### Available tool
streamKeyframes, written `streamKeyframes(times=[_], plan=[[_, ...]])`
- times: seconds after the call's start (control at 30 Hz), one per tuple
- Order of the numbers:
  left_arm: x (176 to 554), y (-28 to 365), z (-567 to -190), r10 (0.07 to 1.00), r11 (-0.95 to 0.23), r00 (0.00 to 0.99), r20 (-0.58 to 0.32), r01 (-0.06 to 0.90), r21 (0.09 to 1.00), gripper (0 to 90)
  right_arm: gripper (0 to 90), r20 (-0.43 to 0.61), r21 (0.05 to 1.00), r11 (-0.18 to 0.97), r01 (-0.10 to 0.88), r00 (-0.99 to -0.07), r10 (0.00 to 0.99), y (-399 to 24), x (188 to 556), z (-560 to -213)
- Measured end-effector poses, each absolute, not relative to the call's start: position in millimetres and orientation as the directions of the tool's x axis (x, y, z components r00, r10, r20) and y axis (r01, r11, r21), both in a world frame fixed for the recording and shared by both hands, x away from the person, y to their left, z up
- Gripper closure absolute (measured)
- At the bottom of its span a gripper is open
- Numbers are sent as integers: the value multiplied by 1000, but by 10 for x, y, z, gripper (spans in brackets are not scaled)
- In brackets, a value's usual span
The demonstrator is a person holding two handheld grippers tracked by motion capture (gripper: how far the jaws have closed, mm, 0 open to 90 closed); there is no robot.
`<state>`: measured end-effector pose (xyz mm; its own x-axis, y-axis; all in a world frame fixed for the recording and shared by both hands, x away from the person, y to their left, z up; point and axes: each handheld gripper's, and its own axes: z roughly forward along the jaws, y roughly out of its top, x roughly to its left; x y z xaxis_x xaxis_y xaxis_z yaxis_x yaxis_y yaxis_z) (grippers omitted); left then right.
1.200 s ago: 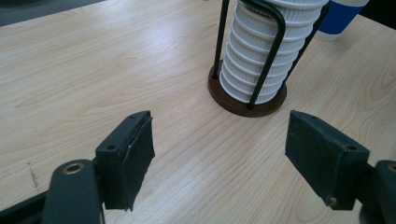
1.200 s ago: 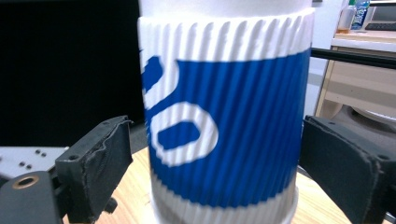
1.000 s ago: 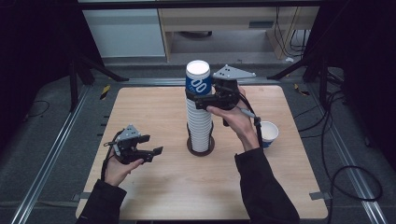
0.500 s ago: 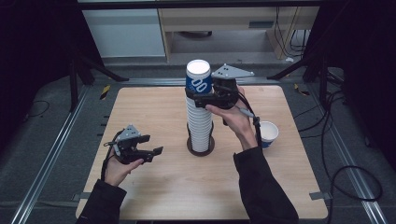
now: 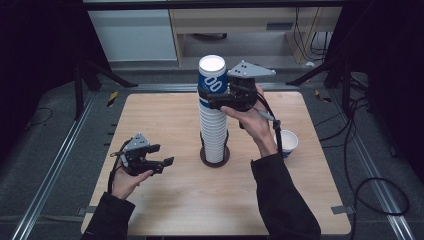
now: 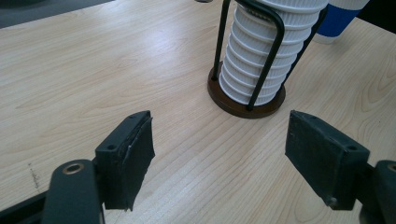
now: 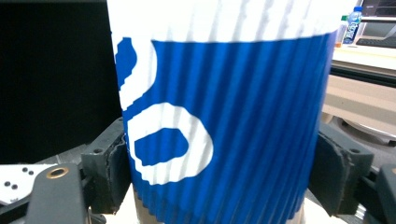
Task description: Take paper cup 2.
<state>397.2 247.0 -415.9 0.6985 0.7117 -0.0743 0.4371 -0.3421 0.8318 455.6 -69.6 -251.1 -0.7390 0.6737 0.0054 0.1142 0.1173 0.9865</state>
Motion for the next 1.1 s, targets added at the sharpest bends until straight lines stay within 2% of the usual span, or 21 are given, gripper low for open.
streamKeyframes(times=[0.67, 0.9, 1.1], plan=[[3968, 2484, -4152, 713, -340, 698, -74, 436, 834, 231, 203, -7, 998, 48, 36, -732, 681, -769, 4481, -2121], [3961, 2488, -4144, 714, -337, 697, -74, 434, 836, 230, 203, -32, 999, 43, -2, -712, 701, -979, 4350, -2038], [3952, 2489, -4129, 714, -334, 696, -73, 430, 839, 231, 203, -44, 998, 65, 6, -689, 723, -1219, 4239, -2134]])
